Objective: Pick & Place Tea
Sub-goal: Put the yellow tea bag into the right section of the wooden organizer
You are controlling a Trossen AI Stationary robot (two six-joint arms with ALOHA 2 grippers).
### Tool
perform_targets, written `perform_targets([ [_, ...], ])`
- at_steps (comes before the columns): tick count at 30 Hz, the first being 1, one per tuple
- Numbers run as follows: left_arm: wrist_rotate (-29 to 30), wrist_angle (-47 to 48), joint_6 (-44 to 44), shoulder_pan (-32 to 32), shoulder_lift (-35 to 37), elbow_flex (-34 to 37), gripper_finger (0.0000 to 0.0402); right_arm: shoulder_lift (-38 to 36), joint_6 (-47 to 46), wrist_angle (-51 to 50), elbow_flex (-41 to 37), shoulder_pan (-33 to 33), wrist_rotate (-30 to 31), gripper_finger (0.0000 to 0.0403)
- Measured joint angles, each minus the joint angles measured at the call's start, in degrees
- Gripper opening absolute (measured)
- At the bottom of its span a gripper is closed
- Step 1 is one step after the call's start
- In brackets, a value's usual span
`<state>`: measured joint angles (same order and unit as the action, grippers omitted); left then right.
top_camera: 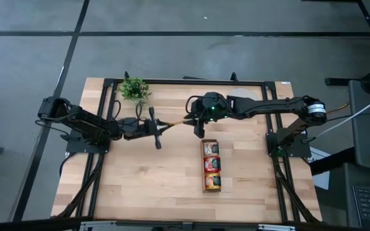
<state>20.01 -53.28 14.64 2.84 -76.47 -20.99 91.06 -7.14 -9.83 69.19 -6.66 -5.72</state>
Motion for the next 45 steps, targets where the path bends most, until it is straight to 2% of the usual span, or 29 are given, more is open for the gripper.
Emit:
perform_targets([
  [6,-1.6,2.1,21.3,5.0,0.2,0.0,0.0003,-2.5,-6.3,-2.3,0.0,0.0,-11.2,0.0169],
  [11,-1.5,2.1,39.0,9.0,0.2,-0.5,0.0003,-2.8,-13.4,-2.0,0.0,0.0,-21.8,0.0197],
  [15,-0.9,2.4,51.0,11.3,0.2,-3.2,0.0003,-2.7,-18.1,-2.1,0.0,0.1,-24.4,0.0203],
  [24,6.2,5.5,74.9,13.9,0.2,-7.3,0.0003,-2.6,-25.5,-2.4,0.0,0.2,-26.4,0.0204],
  [31,6.2,4.5,82.6,14.1,0.2,-7.2,0.0003,-2.6,-26.9,-2.4,0.0,0.2,-27.2,0.0204],
  [45,3.2,1.2,87.1,13.1,0.2,-7.2,0.0003,-2.6,-25.6,-1.2,0.0,0.2,-27.0,0.0204],
])
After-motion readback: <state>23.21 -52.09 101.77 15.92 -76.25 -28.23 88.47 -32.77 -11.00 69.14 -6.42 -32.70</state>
